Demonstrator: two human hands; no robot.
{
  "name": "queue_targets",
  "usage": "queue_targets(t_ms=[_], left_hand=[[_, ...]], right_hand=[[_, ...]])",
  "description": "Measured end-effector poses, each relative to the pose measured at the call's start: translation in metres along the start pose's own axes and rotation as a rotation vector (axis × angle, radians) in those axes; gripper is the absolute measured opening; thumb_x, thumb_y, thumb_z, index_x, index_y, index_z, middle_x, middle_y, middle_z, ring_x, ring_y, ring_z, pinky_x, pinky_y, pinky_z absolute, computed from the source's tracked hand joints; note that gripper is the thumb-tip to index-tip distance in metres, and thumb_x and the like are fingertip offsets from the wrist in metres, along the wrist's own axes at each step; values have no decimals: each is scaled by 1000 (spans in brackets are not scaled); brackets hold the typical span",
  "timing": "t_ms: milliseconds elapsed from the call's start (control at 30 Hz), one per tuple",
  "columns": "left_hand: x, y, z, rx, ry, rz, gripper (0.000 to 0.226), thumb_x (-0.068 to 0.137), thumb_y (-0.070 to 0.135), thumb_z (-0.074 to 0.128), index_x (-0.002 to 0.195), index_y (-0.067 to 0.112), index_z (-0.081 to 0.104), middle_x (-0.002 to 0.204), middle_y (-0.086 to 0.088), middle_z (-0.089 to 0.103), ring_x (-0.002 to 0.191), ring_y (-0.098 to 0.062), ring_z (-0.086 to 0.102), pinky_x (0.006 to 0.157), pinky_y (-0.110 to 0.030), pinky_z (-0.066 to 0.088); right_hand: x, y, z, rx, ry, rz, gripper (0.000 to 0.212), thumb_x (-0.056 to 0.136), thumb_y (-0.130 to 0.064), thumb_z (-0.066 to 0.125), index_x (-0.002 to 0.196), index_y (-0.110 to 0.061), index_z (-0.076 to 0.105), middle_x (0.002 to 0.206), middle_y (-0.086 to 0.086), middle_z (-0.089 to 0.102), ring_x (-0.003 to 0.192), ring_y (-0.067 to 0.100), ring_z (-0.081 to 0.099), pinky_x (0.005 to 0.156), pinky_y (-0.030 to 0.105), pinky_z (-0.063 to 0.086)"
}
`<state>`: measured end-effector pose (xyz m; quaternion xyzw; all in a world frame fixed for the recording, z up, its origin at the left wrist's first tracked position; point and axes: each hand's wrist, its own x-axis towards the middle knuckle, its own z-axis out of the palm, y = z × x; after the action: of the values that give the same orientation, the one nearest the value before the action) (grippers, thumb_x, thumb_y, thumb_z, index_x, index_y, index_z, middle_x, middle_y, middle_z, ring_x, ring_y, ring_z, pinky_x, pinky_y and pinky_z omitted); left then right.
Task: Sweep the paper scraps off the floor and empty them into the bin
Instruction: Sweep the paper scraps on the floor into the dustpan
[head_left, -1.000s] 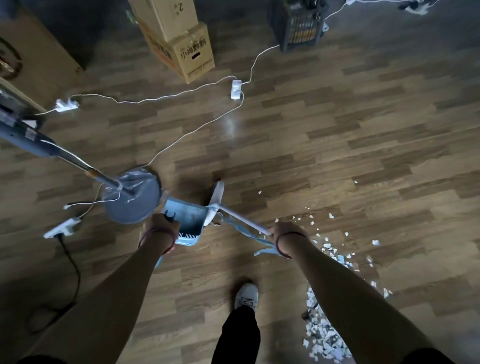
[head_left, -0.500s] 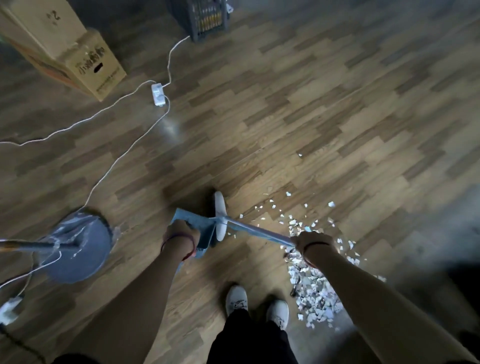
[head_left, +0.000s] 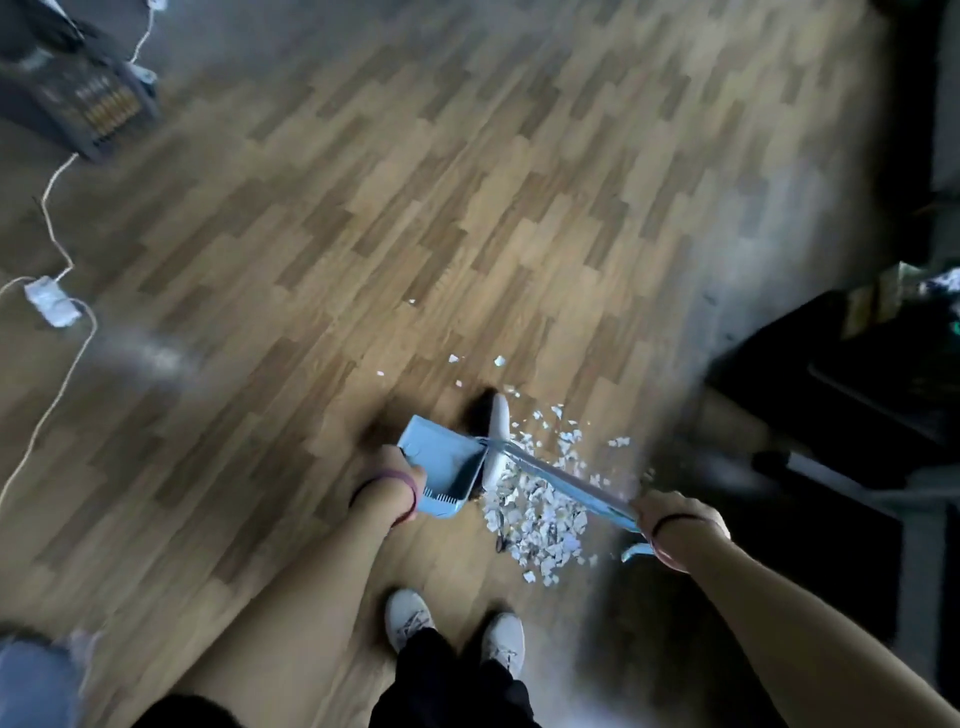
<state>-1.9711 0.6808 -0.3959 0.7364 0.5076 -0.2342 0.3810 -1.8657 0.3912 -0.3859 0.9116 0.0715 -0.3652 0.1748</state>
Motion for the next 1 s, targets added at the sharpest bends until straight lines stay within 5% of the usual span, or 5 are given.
queue_targets(t_ms=[300, 433, 600, 767, 1000], left_hand=[[-13, 51, -13, -34, 37, -28, 33, 81, 12, 56, 111, -4, 57, 99, -26, 71, 89, -42, 70, 81, -51, 57], [16, 51, -65, -59, 134, -11, 36, 80, 14, 59, 110, -5, 57, 90, -24, 73, 82, -39, 72, 79, -51, 58], [76, 52, -142, -106, 212, -9, 41, 79, 22, 58, 110, -5, 57, 102, -26, 70, 91, -43, 69, 82, -50, 57], [154, 58, -210, -168, 269, -39, 26, 80, 16, 56, 98, -1, 64, 90, -21, 72, 78, -38, 72, 77, -47, 59], [235, 78, -249, -158, 248, -48, 15, 81, 15, 51, 85, 5, 62, 57, -13, 62, 45, -30, 63, 47, -31, 51]], right_hand=[[9, 22, -12, 37, 51, -164, 25, 96, -27, 42, 111, -28, 62, 103, 1, 69, 91, 23, 67, 71, 31, 50], [30, -31, -43, 53, 75, -239, 24, 93, -24, 45, 109, -28, 63, 88, -1, 65, 84, 23, 67, 74, 32, 55], [54, -129, -96, 42, 56, -311, 28, 89, -19, 53, 115, -24, 63, 106, 5, 69, 97, 26, 67, 82, 36, 56], [102, -228, -148, 113, 20, -322, 32, 94, -27, 43, 121, -20, 59, 121, 7, 64, 111, 28, 61, 85, 34, 48], [168, -306, -193, 184, -64, -273, 28, 86, -24, 52, 111, -24, 65, 107, 5, 69, 99, 29, 65, 84, 37, 54]])
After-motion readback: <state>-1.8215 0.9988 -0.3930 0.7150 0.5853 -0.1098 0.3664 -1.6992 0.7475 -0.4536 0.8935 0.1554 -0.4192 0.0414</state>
